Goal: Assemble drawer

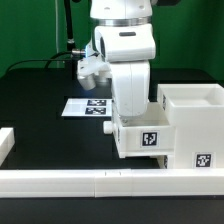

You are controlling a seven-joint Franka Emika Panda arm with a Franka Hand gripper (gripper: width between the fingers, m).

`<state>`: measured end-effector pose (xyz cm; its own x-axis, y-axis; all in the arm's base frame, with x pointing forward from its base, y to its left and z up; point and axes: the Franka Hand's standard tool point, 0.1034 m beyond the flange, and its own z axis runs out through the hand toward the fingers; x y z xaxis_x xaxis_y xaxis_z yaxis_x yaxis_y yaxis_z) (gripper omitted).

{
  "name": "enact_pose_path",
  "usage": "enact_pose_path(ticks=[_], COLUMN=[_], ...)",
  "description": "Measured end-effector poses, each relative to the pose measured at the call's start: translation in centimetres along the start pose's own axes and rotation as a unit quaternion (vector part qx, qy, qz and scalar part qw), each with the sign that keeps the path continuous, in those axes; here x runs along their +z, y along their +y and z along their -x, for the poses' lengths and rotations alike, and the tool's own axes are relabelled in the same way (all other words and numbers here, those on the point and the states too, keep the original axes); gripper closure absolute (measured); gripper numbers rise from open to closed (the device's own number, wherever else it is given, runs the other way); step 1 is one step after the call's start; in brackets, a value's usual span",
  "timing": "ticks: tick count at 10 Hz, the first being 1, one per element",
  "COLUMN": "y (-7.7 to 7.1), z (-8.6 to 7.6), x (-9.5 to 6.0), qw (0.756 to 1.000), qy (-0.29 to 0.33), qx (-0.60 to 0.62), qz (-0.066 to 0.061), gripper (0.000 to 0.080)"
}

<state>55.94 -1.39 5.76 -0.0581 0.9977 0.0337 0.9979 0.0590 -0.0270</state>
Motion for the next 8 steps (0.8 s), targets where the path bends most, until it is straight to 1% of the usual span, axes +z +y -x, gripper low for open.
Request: enact_pose_path(ticks=[2,4,6,8], y=[0.1,-0.01,-0.23,-0.14], z=[-0.07,-0.05,0.0,-0.09], x=[-0.12,-0.04,0.06,0.21], qw=[1.0,1.0,0.999,0.999], qy=[-0.006,-0.009,-0.009,-0.009], qx=[0.002,0.014,0.032,0.034], qz=[0.001,-0.001,-0.006,-0.007], gripper=[0.0761,0.0761,0.0761,0.0761])
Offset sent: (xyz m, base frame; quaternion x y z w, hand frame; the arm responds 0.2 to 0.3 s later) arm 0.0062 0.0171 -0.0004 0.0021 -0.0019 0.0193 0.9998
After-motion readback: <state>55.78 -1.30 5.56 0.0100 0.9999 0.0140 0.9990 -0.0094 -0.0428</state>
